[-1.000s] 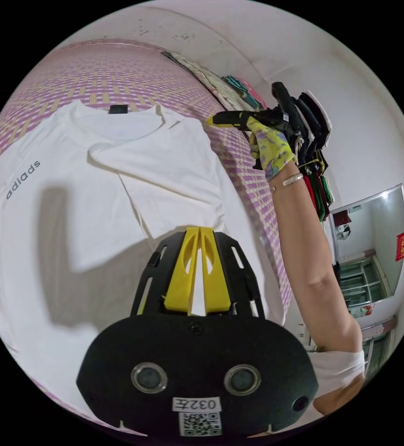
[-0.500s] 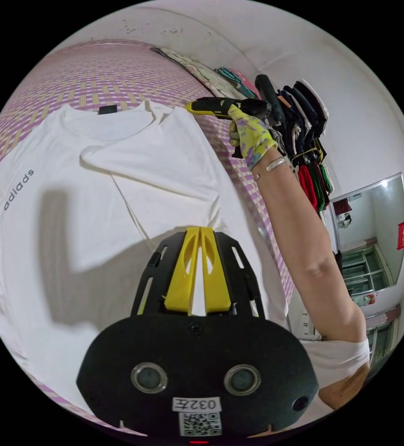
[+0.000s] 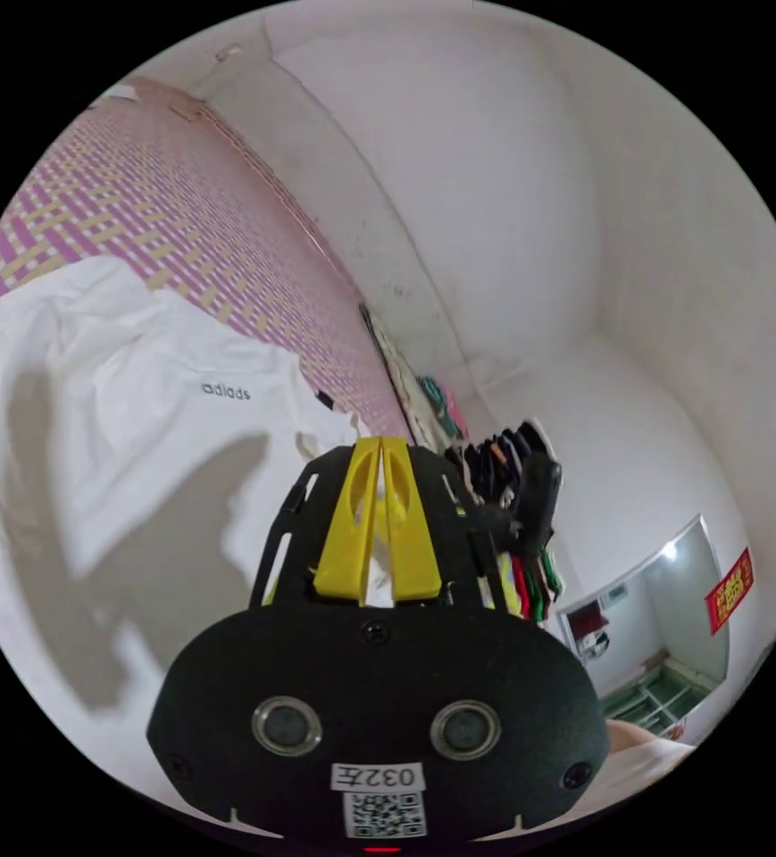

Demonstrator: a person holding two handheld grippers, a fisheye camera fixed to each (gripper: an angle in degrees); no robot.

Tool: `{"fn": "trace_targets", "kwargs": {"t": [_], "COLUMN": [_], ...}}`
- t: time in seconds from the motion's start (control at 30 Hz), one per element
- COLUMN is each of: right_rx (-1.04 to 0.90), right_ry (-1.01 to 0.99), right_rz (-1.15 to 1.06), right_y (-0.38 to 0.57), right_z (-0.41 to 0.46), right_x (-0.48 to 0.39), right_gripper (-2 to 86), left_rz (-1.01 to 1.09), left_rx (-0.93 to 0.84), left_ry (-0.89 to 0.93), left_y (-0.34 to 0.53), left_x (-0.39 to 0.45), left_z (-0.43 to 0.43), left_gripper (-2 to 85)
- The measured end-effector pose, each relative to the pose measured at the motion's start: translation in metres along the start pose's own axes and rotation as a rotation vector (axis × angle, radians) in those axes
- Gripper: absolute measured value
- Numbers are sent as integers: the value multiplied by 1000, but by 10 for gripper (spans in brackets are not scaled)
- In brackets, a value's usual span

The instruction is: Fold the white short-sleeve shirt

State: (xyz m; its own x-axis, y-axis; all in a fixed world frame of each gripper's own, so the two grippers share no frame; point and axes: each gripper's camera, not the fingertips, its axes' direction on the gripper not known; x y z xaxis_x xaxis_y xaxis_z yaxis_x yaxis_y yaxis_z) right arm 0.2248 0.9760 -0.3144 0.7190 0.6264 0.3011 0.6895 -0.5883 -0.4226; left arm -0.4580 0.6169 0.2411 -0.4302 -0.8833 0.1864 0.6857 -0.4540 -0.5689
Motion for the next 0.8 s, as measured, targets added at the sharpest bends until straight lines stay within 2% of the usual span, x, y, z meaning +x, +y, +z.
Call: {"fn": "trace_targets", "kwargs": {"t": [0.13, 0.23, 0.33, 0.43, 0.53, 0.6, 0.67, 0.8], "right_rx": [-69, -56, 44, 117, -40, -50, 55, 89], "right_ry": [133, 265, 204, 105, 118, 48, 24, 143], "right_rz": [-18, -10, 4, -92, -68, -76, -8, 177], "right_y": [13, 20, 31, 44, 43, 46, 56, 72], "right_z": [26, 29, 8, -12, 6, 5, -15, -27], "right_x": [-34, -41, -40, -54, -44, -36, -18, 23], "right_gripper": [89, 29, 5, 12, 68, 66, 39, 41], "left_rz": [1, 4, -4, -4, -9, -22, -38, -59], "left_rx": [44, 35, 63, 78, 64, 46, -24, -195], "left_ry": [13, 29, 47, 60, 55, 55, 56, 36], "left_y": [-4, -9, -13, -18, -23, -25, -32, -37], "left_x": [6, 10, 12, 16, 19, 20, 20, 22], "left_z": [-14, -18, -28, -37, -37, -35, -25, 6], "left_gripper": [-9, -9, -9, -9, -9, -9, -9, -9]}}
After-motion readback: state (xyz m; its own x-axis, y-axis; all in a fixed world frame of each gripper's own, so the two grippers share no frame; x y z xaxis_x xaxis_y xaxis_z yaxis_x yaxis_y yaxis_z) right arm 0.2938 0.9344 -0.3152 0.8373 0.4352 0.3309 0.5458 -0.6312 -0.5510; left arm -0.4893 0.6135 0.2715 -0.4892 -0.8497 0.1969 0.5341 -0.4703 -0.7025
